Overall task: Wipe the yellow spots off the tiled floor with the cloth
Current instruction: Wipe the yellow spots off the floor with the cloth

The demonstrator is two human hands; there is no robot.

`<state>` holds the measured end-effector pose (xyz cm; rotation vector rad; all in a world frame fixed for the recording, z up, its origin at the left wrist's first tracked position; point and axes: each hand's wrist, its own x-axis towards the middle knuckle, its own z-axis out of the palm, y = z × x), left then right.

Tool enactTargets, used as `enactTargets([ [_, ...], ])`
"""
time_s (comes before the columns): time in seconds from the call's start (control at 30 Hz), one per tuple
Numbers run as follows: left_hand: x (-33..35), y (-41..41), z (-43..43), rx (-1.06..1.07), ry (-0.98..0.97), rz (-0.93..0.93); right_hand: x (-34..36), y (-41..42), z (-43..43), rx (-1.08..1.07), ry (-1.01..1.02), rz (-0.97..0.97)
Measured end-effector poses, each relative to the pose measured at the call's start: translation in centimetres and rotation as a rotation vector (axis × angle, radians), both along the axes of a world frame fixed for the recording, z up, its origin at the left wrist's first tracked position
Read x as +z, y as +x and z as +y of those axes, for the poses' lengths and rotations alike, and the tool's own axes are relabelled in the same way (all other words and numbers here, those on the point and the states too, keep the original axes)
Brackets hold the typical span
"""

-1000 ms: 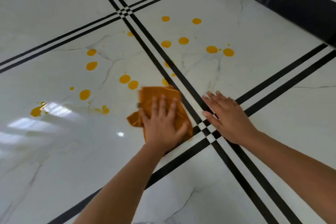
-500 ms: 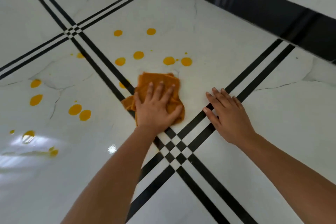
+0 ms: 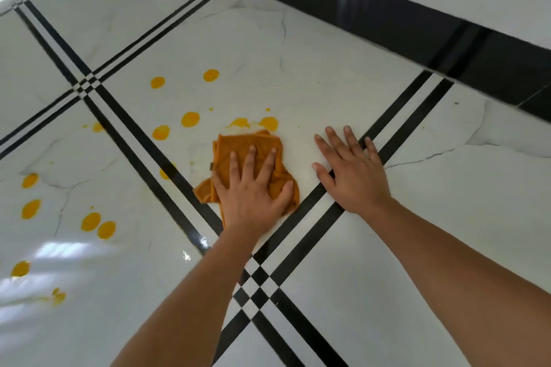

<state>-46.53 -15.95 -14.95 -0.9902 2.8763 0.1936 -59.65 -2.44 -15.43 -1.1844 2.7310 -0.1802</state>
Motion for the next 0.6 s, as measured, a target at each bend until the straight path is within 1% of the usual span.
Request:
enactTargets([
  [0.07,0.5,1.3,1.5,-0.036,0.019,-0.055,0.4,0.1,0.1,-0.001,0.032,-0.014],
  [0.17,0.5,0.3,0.1,-0.06,0.031,-0.103,0.7,0.1,-0.1,0.005,0.046,-0.031],
  [0.33,-0.2,-6.2,-7.2,-0.008,0.051,-0.029,0.0,0.1,-0.1,-0.033,0.008,-0.024],
  [0.4,-0.1,-8.8,-8.3,0.001,0.047,-0.01,-0.3,0.0,-0.1,-0.041,-0.01,-0.012],
  [0.43,0.0,-9.2,-8.1,-0.033,0.029,-0.011,-0.3,0.0,0.0,-0.046,-0.017,-0.01],
  [0.47,0.0,-9.0,-7.7,-0.112,0.0,0.0,-0.4,0.0,-0.1,-0.048,-0.016,-0.006],
  [0.53,-0.4,-7.6,-6.7,-0.405,-0.069,0.014,-0.2,0.0,-0.1,-0.058,-0.005,-0.005],
  [0.57,-0.5,-7.5,-7.1,-0.525,-0.069,0.01,-0.2,-0.1,-0.1,-0.058,0.002,-0.01],
  [0.6,-0.4,-8.3,-8.0,-0.579,-0.048,0.028,-0.2,-0.1,-0.1,-0.052,0.008,-0.014],
])
